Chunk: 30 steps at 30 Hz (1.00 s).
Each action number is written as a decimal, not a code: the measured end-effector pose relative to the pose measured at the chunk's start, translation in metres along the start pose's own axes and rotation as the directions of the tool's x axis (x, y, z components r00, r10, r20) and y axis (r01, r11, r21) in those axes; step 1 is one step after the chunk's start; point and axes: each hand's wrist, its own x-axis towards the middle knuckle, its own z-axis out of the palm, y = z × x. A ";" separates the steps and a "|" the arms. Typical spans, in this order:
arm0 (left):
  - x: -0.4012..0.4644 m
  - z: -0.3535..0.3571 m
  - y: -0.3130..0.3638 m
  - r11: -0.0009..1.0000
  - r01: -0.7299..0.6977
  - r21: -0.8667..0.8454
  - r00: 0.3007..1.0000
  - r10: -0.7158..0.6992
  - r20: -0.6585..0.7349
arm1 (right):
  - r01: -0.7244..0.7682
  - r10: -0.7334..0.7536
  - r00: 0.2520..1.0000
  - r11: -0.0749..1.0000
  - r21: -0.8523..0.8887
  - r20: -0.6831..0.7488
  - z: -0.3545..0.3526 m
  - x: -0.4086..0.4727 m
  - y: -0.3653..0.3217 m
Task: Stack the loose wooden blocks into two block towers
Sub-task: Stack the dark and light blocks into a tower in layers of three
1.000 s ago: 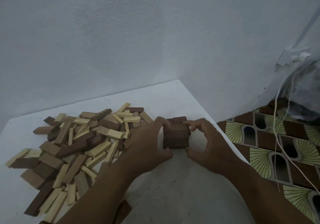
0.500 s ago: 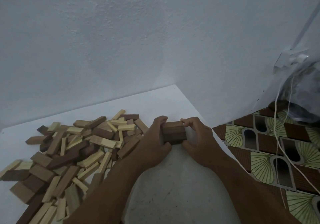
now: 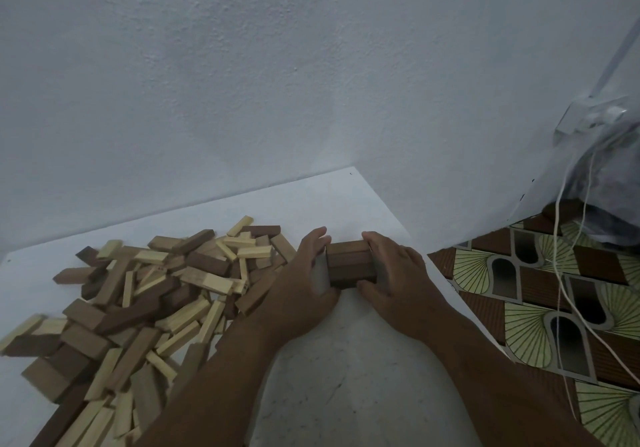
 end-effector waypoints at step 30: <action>-0.053 -0.092 0.033 0.542 0.236 0.807 0.967 -0.214 -0.139 | 0.272 -0.276 0.961 0.939 -0.212 0.008 0.040 0.001 -0.100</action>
